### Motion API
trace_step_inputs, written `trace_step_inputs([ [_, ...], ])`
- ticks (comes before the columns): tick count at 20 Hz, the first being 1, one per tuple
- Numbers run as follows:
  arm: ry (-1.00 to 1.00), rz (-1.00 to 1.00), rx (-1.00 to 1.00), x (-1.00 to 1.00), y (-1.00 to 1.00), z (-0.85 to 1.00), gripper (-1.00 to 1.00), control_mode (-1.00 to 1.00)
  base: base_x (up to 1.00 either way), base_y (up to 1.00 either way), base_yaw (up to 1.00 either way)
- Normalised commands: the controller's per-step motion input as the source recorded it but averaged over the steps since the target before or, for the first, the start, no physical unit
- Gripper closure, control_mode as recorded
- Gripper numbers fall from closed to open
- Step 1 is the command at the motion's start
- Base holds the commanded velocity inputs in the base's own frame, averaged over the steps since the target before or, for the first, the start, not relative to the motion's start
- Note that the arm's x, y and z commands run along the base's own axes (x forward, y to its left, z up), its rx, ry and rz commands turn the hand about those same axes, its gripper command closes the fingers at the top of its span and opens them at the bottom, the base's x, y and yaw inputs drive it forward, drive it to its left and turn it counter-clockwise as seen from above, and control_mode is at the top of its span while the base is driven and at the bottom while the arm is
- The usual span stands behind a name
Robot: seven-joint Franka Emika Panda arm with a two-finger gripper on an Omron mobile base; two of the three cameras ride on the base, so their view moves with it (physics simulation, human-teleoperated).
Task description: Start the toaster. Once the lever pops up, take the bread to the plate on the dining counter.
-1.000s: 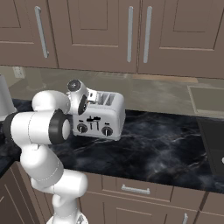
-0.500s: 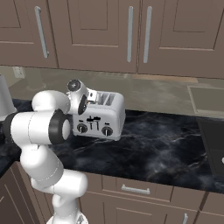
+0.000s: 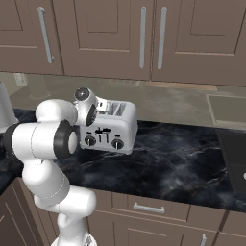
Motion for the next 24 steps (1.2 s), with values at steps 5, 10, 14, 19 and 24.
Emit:
trace_step_inputs([
  [5, 0.0, 0.0, 0.0, 0.0, 0.0, 0.0, 1.0, -1.0, 0.0, 0.0, 0.0],
  [10, 0.0, 0.0, 0.0, -0.01, 0.0, 0.01, 1.0, -1.0, 0.0, 0.0, 0.0],
  [14, 0.0, 0.0, 0.0, -0.02, 0.0, 0.21, 1.0, -1.0, 0.0, 0.0, 0.0],
  [19, 0.0, 0.0, 0.0, 0.0, 0.0, 0.42, 1.0, -1.0, 0.0, 0.0, 0.0],
  [24, 0.01, 0.0, 0.0, 0.0, 0.02, 0.24, 1.0, -1.0, 0.0, 0.0, 0.0],
])
